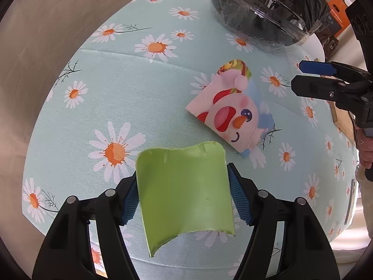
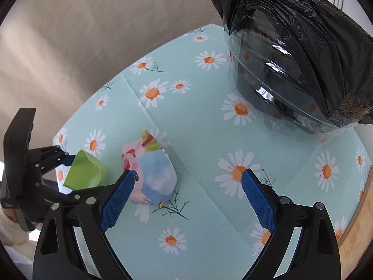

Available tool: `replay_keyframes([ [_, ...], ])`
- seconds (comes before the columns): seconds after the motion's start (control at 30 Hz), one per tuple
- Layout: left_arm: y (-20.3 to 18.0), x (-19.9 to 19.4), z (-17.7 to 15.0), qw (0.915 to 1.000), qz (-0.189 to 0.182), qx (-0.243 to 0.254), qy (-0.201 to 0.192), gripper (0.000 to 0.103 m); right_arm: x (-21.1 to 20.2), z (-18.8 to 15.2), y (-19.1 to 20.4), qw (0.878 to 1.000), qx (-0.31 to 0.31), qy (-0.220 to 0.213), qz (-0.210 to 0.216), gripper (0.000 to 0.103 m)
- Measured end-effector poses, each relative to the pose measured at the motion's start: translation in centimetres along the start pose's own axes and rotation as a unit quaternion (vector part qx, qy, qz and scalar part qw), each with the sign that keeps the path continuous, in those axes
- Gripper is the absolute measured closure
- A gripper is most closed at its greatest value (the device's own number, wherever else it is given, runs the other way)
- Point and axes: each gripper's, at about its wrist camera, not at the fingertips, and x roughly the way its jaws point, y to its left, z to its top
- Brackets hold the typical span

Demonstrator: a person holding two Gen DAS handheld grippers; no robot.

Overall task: Collect trash
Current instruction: 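Grasp the green plastic piece with the left tool while the right tool grasps the pink packet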

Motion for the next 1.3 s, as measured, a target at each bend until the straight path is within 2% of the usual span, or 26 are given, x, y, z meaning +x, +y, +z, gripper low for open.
replay_keyframes([
  [0.2, 1.1, -0.9, -1.6, 0.9998, 0.003, 0.006, 0.018, 0.035, 2.1, -0.1, 2.0, 0.999, -0.028, 0.021, 0.024, 0.015],
  [0.53, 2.0, -2.2, -2.5, 0.9997, 0.018, 0.001, 0.017, 0.035, 6.5, 0.2, 4.4, 0.994, -0.064, 0.069, 0.048, 0.015],
  [0.57, 2.0, -2.3, -2.5, 0.9997, 0.02, -0.001, 0.015, 0.035, 7.0, 0.0, 4.7, 0.993, -0.07, 0.08, 0.046, 0.018],
  [0.63, 2.1, -2.5, -2.4, 0.9997, 0.022, 0.0, 0.015, 0.035, 7.2, -0.4, 5.5, 0.992, -0.096, 0.075, 0.041, 0.045],
  [0.67, 2.1, -2.5, -2.4, 0.9995, 0.028, 0.003, 0.015, 0.035, 7.1, -0.5, 5.7, 0.991, -0.104, 0.075, 0.044, 0.045],
  [0.73, 2.0, -2.5, -2.4, 0.9992, 0.035, 0.011, 0.018, 0.035, 6.8, -0.8, 5.7, 0.99, -0.101, 0.078, 0.064, 0.056],
  [1.03, 0.6, -2.4, -1.5, 0.9979, 0.029, 0.052, 0.027, 0.035, 3.0, -1.8, 4.6, 0.993, -0.08, 0.045, 0.079, 0.073],
  [1.3, -1.3, -3.2, -0.6, 0.9958, 0.024, 0.086, 0.021, 0.035, -0.9, -3.4, 2.9, 0.997, -0.038, 0.0, 0.066, 0.075],
])
